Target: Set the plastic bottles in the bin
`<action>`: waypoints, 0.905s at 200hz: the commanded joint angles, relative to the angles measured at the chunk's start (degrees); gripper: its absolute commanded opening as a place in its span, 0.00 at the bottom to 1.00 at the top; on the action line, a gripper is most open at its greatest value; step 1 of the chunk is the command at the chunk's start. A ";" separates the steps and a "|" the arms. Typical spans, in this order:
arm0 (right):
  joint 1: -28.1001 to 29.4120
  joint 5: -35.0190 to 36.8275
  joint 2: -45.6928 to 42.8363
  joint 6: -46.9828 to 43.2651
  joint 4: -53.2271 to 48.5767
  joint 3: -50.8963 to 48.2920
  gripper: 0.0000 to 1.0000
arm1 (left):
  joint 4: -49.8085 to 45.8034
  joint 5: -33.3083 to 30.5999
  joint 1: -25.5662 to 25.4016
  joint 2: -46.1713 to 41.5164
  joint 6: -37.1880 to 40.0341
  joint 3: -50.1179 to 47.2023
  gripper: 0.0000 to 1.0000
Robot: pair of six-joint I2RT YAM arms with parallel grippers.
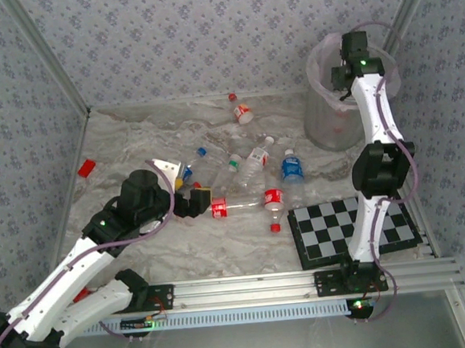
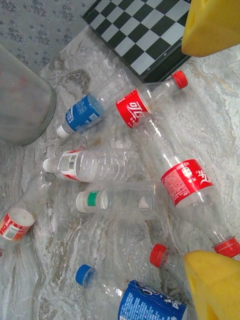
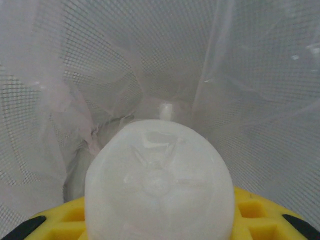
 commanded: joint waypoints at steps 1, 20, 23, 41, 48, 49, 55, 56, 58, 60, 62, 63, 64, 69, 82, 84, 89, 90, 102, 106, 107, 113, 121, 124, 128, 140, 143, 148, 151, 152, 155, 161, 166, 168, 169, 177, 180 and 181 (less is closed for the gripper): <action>-1.22 -3.13 2.71 2.11 -3.05 4.71 0.23 | -1.08 -1.33 -0.43 -0.34 0.02 -0.10 0.99; -2.60 -6.44 5.18 3.78 -5.13 7.09 0.28 | -1.12 -1.72 -0.38 -0.27 -0.27 -0.07 0.98; -2.79 -7.07 5.52 4.00 -5.53 7.47 0.29 | -1.01 -1.72 -0.42 -0.31 -0.25 -0.13 0.98; -3.85 -10.32 7.47 4.91 -7.43 9.27 0.35 | -0.47 -1.79 -0.41 0.16 -0.42 -0.17 0.98; -4.00 -11.13 8.10 4.89 -8.18 9.81 0.36 | -0.29 -1.73 -0.43 0.58 -0.53 -0.04 0.98; -4.00 -11.28 8.14 4.81 -8.25 9.81 0.36 | -0.33 -1.68 -0.43 0.66 -0.52 -0.01 0.98; -4.00 -12.15 8.47 4.38 -8.68 9.97 0.38 | -0.40 -1.71 -0.42 0.93 -0.58 0.17 0.98; -4.00 -12.23 8.51 4.29 -8.73 9.93 0.38 | -0.39 -1.72 -0.42 0.97 -0.59 0.23 0.98; -4.00 -12.46 8.59 4.21 -8.83 9.97 0.38 | -0.42 -1.75 -0.42 1.10 -0.59 0.25 0.98; -4.00 -12.54 8.66 4.12 -8.92 9.98 0.39 | -0.45 -1.73 -0.38 1.18 -0.66 0.34 0.98; -4.00 -12.63 8.74 3.99 -8.94 9.96 0.39 | -0.45 -1.73 -0.37 1.25 -0.68 0.43 0.98; -3.96 -12.73 8.77 3.88 -8.99 9.97 0.39 | -0.45 -1.73 -0.40 1.34 -0.68 0.45 0.98; -3.94 -12.83 8.79 3.82 -9.01 9.97 0.39 | -0.45 -1.72 -0.41 1.39 -0.73 0.50 0.98; -4.00 -12.99 8.84 3.54 -9.29 9.90 0.40 | -0.45 -1.72 -0.43 1.56 -0.76 0.62 0.98; -4.00 -13.44 8.82 3.43 -9.58 9.47 0.41 | -0.35 -1.64 -0.43 1.79 -0.94 0.74 0.98; -4.07 -13.51 8.78 3.46 -9.57 9.37 0.41 | -0.32 -1.64 -0.38 1.82 -0.94 0.80 0.98; -4.17 -13.82 8.80 3.52 -9.69 9.21 0.42 | -0.37 -1.64 -0.42 1.80 -1.03 0.81 0.98; -4.17 -13.85 8.80 3.56 -9.72 9.20 0.42 | -0.37 -1.64 -0.43 1.84 -1.08 0.81 0.98; -4.44 -14.66 8.75 3.85 -10.00 9.10 0.45 | -0.53 -1.64 -0.38 1.67 -1.27 0.81 0.98; -4.44 -14.91 8.80 3.93 -10.09 9.10 0.46 | -0.57 -1.64 -0.42 1.62 -1.21 0.71 0.98; -4.44 -14.97 8.80 3.94 -10.18 9.10 0.46 | -0.56 -1.64 -0.42 1.62 -1.30 0.72 0.98; -4.59 -15.20 8.72 4.07 -10.34 9.07 0.48 | -0.70 -1.64 -0.43 1.48 -1.30 0.73 0.98; -4.69 -15.30 8.63 4.12 -10.57 9.08 0.51 | -0.74 -1.64 -0.43 1.36 -1.30 0.68 0.98; -4.69 -15.35 8.55 4.12 -10.60 9.16 0.52 | -0.83 -1.64 -0.43 1.28 -1.30 0.71 0.98; -4.73 -15.33 8.46 4.20 -10.70 9.19 0.55 | -0.85 -1.69 -0.40 1.27 -1.32 0.73 0.98; -4.86 -15.33 8.20 4.29 -11.01 9.39 0.60 | -1.08 -1.80 -0.42 1.20 -1.30 0.66 0.98; -4.81 -15.29 8.11 4.29 -11.11 9.49 0.61 | -1.15 -1.81 -0.42 1.19 -1.30 0.72 0.99; -4.86 -15.16 7.97 4.42 -11.31 9.71 0.63 | -1.18 -1.89 -0.43 1.22 -1.34 0.72 0.99; -4.87 -15.07 7.86 4.46 -11.39 9.82 0.64 | -1.22 -1.90 -0.40 1.19 -1.32 0.73 0.99; -4.92 -15.05 7.85 4.47 -11.44 9.90 0.64 | -1.23 -1.94 -0.42 1.18 -1.31 0.73 0.99; -4.94 -14.99 7.71 4.47 -11.50 9.98 0.66 | -1.23 -1.98 -0.42 1.20 -1.30 0.68 0.99; -5.02 -14.85 7.43 4.51 -11.58 10.08 0.70 | -1.33 -2.05 -0.42 1.20 -1.30 0.73 0.99; -4.99 -14.78 7.09 4.57 -11.67 10.23 0.73 | -1.30 -2.08 -0.43 1.18 -1.44 0.73 0.99; -5.09 -14.70 7.01 4.58 -11.76 10.31 0.73 | -1.32 -2.12 -0.43 1.18 -1.40 0.71 0.99; -5.12 -14.74 6.94 4.53 -11.76 10.32 0.74 | -1.37 -2.14 -0.43 1.22 -1.39 0.67 0.99; -5.21 -14.69 6.37 4.55 -11.87 10.41 0.77 | -1.39 -2.17 -0.42 1.21 -1.39 0.68 0.99; -5.29 -14.63 6.16 4.56 -11.88 10.41 0.78 | -1.42 -2.16 -0.38 1.18 -1.39 0.62 0.99; -5.31 -14.61 6.03 4.56 -11.87 10.41 0.78 | -1.42 -2.21 -0.40 1.18 -1.39 0.63 0.99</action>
